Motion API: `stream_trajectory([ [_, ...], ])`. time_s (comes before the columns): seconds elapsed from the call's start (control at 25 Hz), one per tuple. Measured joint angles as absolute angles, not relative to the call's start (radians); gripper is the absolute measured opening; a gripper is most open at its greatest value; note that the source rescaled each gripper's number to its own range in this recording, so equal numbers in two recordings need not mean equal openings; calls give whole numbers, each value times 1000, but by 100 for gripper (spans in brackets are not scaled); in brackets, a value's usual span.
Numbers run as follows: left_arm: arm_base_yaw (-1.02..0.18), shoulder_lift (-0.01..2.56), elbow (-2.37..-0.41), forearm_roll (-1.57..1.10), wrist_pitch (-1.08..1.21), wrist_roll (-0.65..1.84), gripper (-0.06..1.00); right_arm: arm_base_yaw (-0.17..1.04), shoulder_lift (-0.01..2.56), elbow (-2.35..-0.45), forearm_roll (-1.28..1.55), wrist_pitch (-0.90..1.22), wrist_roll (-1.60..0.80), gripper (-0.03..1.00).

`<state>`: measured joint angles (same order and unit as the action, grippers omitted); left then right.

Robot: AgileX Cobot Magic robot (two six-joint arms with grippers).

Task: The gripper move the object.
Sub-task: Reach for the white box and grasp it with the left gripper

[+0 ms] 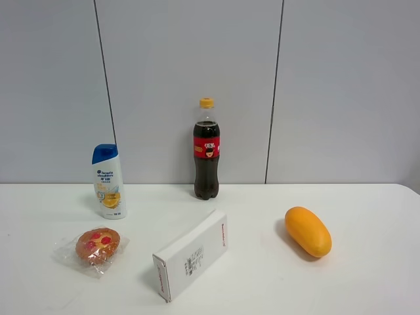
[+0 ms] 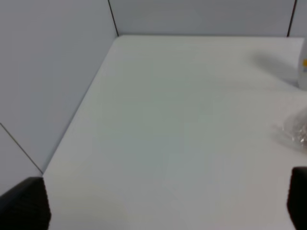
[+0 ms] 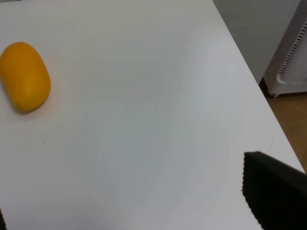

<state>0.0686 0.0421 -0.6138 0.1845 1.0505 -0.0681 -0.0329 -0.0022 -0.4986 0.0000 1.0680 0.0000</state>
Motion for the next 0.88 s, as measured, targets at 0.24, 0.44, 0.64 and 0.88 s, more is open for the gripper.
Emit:
stream_trajectory([
  [0.24,69,232,-755,179,1045,-68,100,-33,-2,-499,0,1068,0,100],
  [0.44,69,411,-842,118,1003,-67,100,-33,-2,-499,0,1068,0,100],
  [0.64,69,586,-904,20,985,-13,100,-33,-2,-499,0,1068,0,100],
  [0.88,69,760,-956,-84,974,88,100,-33,-2,-499,0,1068,0,100],
])
